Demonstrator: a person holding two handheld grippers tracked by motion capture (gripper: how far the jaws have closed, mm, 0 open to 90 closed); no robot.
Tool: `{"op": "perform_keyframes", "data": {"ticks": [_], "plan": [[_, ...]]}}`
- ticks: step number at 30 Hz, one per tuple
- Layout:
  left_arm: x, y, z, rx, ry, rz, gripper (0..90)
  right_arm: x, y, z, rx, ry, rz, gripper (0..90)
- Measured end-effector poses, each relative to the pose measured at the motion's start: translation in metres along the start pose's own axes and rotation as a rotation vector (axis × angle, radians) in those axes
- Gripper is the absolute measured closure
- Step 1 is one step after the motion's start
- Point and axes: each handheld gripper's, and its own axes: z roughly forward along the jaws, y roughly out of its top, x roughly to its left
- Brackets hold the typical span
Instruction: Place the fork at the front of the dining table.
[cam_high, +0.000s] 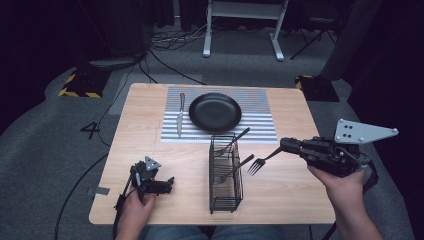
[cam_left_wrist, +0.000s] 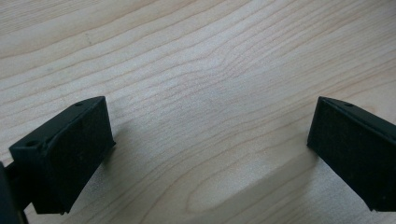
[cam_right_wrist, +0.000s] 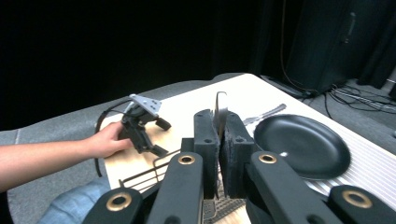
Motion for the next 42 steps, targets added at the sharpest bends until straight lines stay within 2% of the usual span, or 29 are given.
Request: {"op": "perform_keyframes", "data": {"ticks": [10,14,19,26,34,40,42], "plan": [[0.000,0.000,0.000,0.000,0.000,0.000,0.2,-0.024,-0.003,-0.006,0.022,-0.063,0.025,86.4],[0.000,0.000,0.000,0.000,0.000,0.000,0.2,-0.037,-0.006,-0.006,0.047,-0.114,0.028,86.3],[0.000,0.000,0.000,0.001,-0.002,-0.002,0.2,-0.050,-0.012,-0.002,0.063,-0.141,0.042,86.3],[0.000,0.000,0.000,0.001,-0.002,-0.002,0.2,-0.075,-0.028,0.013,0.109,-0.171,0.088,86.3],[0.000,-0.001,-0.001,0.001,-0.003,0.001,0.2,-0.101,-0.051,0.038,0.173,-0.171,0.151,86.2],[0.000,-0.001,-0.001,0.001,-0.003,0.001,0.2,-0.113,-0.069,0.060,0.218,-0.153,0.191,86.2],[0.000,-0.001,-0.001,0.002,-0.003,0.001,0.2,-0.114,-0.074,0.065,0.225,-0.166,0.183,86.2]]}}
